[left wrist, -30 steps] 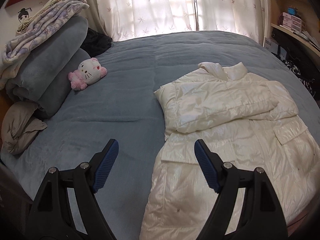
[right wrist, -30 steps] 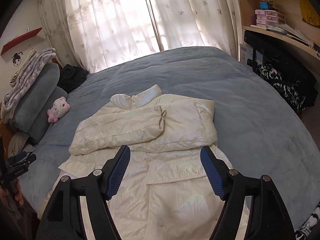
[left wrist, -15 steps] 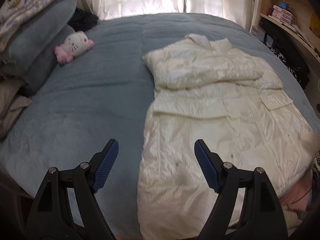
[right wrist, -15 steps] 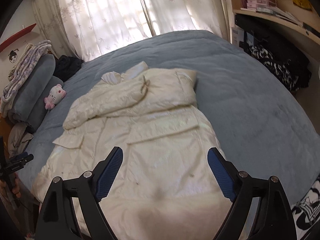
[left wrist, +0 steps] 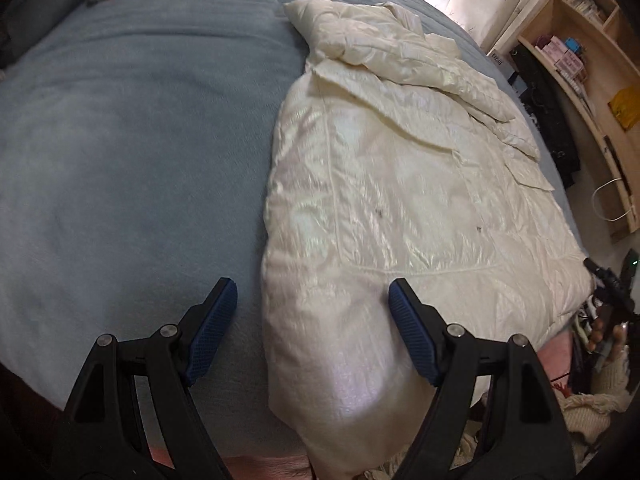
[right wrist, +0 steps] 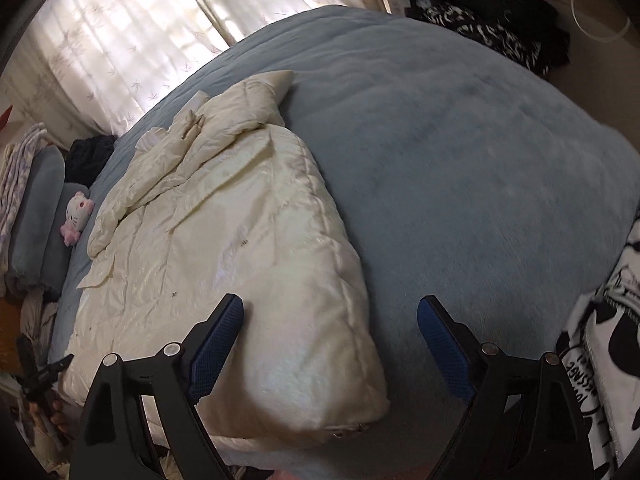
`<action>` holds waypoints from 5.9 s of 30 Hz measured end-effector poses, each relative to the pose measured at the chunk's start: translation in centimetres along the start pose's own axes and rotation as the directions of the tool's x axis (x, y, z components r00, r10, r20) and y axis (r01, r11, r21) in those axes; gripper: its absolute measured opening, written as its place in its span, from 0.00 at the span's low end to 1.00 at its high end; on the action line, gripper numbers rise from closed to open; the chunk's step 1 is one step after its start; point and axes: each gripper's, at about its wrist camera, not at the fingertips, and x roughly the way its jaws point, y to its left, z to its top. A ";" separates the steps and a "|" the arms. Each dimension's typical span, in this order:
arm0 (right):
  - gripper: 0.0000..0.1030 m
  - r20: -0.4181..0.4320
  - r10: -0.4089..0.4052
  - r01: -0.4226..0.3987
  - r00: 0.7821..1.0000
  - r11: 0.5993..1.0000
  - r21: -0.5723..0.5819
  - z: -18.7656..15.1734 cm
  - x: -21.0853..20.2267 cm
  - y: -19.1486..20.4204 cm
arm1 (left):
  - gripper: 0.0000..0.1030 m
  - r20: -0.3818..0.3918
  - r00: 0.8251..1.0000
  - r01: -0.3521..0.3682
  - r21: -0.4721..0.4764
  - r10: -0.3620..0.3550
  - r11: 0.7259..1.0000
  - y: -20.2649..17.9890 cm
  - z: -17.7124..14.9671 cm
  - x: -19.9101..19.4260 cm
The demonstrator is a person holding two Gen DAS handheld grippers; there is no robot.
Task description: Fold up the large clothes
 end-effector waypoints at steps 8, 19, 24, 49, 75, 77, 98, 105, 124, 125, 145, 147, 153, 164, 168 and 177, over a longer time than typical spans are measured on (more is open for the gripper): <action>0.88 -0.003 0.081 -0.081 0.997 0.997 0.011 -1.6 0.5 0.5 | 0.81 0.033 0.999 0.039 -0.006 -0.039 0.999 -0.3 -1.0 0.9; 0.88 -0.005 0.090 -0.090 0.996 0.992 -0.092 -3.7 1.0 4.8 | 0.83 0.060 0.998 0.028 0.009 -0.028 1.000 -1.3 -1.5 1.1; 0.88 -0.017 0.132 -0.133 0.991 0.987 -0.089 -4.0 0.7 5.0 | 0.83 0.075 0.997 0.034 0.013 -0.035 0.999 -1.6 -2.0 1.0; 0.25 0.030 0.175 -0.171 0.984 0.980 -0.105 -4.2 0.1 6.7 | 0.15 0.176 0.984 0.046 -0.089 -0.030 0.995 -3.8 -3.0 -0.4; 0.24 0.188 0.375 -0.385 0.908 0.923 0.019 8.3 -5.0 9.7 | 0.10 0.333 0.910 0.335 -0.244 -0.246 0.910 -5.2 6.9 -13.1; 0.26 0.190 0.361 -0.373 0.913 0.927 0.033 11.0 -3.4 10.7 | 0.12 0.347 0.906 0.340 -0.251 -0.244 0.906 -5.1 9.9 -11.9; 0.89 0.134 0.203 -0.204 0.970 0.979 -0.004 29.3 16.3 15.5 | 0.76 0.317 0.938 0.245 -0.309 -0.143 0.919 -1.2 30.9 3.6; 0.89 0.029 0.138 -0.138 0.990 0.990 0.023 31.6 25.1 11.0 | 0.76 0.180 0.979 0.127 -0.187 -0.093 0.974 0.0 32.1 8.8; 0.15 0.195 -0.008 0.042 0.981 0.984 -0.171 34.9 35.1 17.0 | 0.08 0.313 0.909 -0.242 -0.136 0.274 0.961 -4.1 31.3 11.9; 0.15 0.185 -0.044 0.077 0.982 0.981 -0.177 34.9 36.2 17.2 | 0.08 0.313 0.898 -0.273 -0.155 0.309 0.949 -4.1 31.4 12.5; 0.42 0.076 -0.199 0.207 0.977 0.971 -0.119 34.9 42.2 16.5 | 0.07 0.241 0.811 -0.495 -0.203 0.533 0.845 -3.2 31.3 17.5; 0.43 0.061 -0.181 0.187 0.982 0.976 -0.108 34.5 38.8 16.4 | 0.07 0.254 0.827 -0.466 -0.188 0.502 0.864 -3.2 31.7 16.2; 0.44 0.134 -0.110 0.126 0.985 0.985 -0.114 34.9 33.0 19.5 | 0.07 0.357 0.844 -0.369 -0.153 0.399 0.917 -6.8 32.6 10.5; 0.44 0.119 0.107 -0.062 0.987 0.942 -0.331 28.5 32.4 34.0 | 0.07 0.352 0.918 -0.225 0.088 0.181 0.970 -20.7 30.7 11.8; 0.44 0.115 0.079 -0.027 0.990 0.916 -0.400 25.7 35.7 37.0 | 0.08 0.319 0.933 -0.212 0.123 0.164 0.969 -23.1 29.4 16.3; 0.44 0.131 0.048 0.007 0.990 0.921 -0.390 25.6 42.1 36.1 | 0.07 0.310 0.937 -0.198 0.088 0.162 0.976 -21.5 30.4 21.9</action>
